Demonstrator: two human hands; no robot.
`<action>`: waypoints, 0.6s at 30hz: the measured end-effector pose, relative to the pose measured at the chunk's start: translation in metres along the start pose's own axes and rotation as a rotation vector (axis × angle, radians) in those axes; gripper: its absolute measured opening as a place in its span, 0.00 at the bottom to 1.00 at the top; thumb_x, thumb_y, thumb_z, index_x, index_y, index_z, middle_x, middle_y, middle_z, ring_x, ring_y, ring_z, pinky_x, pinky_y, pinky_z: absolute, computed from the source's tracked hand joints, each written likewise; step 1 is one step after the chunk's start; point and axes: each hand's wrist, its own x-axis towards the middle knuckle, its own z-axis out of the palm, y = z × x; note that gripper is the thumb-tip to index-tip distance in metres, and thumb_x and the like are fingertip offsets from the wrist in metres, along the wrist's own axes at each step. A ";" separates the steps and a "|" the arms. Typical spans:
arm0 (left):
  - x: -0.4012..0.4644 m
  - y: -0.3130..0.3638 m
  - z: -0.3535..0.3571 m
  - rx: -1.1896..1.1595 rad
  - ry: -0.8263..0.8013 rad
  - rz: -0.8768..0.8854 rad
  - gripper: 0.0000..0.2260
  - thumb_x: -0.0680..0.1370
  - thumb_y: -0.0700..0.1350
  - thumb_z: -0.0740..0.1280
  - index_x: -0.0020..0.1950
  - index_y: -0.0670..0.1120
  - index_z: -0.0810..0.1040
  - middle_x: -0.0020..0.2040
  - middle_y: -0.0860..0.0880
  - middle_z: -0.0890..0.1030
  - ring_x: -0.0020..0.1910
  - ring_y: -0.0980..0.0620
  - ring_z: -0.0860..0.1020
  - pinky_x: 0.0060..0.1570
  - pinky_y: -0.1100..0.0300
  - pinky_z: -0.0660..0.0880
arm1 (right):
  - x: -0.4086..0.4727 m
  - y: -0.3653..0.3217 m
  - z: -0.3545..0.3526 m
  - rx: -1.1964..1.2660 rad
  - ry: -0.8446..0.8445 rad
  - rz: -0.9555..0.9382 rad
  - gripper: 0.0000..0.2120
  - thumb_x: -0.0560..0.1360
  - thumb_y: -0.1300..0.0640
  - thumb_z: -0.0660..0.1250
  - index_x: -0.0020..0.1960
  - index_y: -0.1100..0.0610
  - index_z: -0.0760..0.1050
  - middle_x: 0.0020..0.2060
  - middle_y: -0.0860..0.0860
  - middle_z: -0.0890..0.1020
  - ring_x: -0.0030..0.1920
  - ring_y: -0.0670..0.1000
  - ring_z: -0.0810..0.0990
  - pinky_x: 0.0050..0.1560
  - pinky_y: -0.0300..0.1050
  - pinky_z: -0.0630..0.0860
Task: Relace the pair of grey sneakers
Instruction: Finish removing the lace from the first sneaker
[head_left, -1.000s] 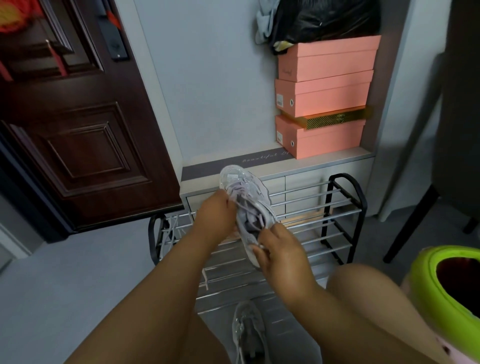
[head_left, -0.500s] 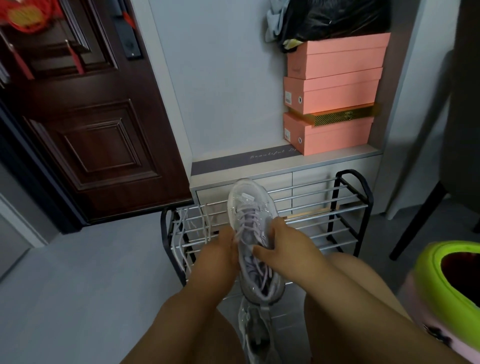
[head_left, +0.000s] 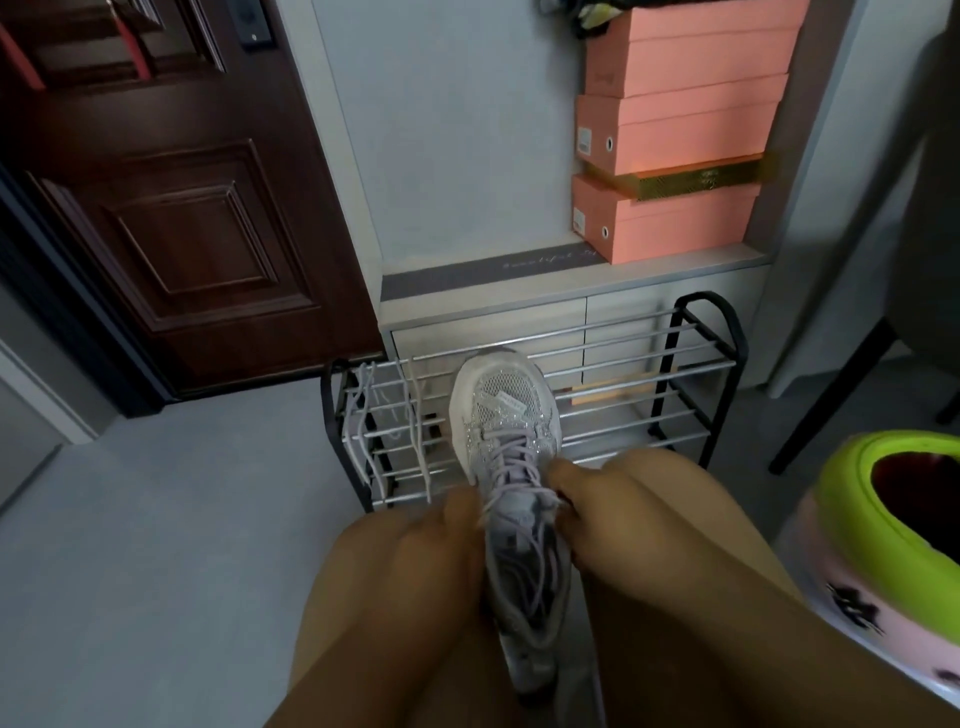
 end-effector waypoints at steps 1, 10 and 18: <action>-0.001 0.002 -0.002 -0.046 0.024 0.011 0.10 0.73 0.70 0.47 0.42 0.66 0.57 0.28 0.57 0.68 0.27 0.50 0.72 0.30 0.55 0.74 | -0.003 0.000 0.000 -0.099 0.042 -0.013 0.06 0.75 0.55 0.61 0.52 0.48 0.70 0.30 0.50 0.74 0.36 0.51 0.76 0.28 0.37 0.59; -0.010 0.010 -0.001 -0.088 0.019 -0.065 0.08 0.78 0.49 0.60 0.40 0.49 0.72 0.33 0.50 0.76 0.35 0.48 0.75 0.35 0.69 0.60 | -0.012 0.001 -0.002 -0.215 0.151 -0.095 0.10 0.70 0.41 0.55 0.43 0.47 0.62 0.31 0.48 0.73 0.41 0.53 0.76 0.40 0.45 0.73; -0.001 -0.012 0.019 -0.206 0.032 -0.167 0.10 0.72 0.64 0.56 0.42 0.60 0.67 0.31 0.57 0.76 0.30 0.60 0.75 0.29 0.53 0.76 | -0.004 -0.013 0.001 0.122 0.151 0.016 0.09 0.69 0.50 0.69 0.41 0.51 0.70 0.32 0.44 0.72 0.33 0.42 0.70 0.32 0.30 0.64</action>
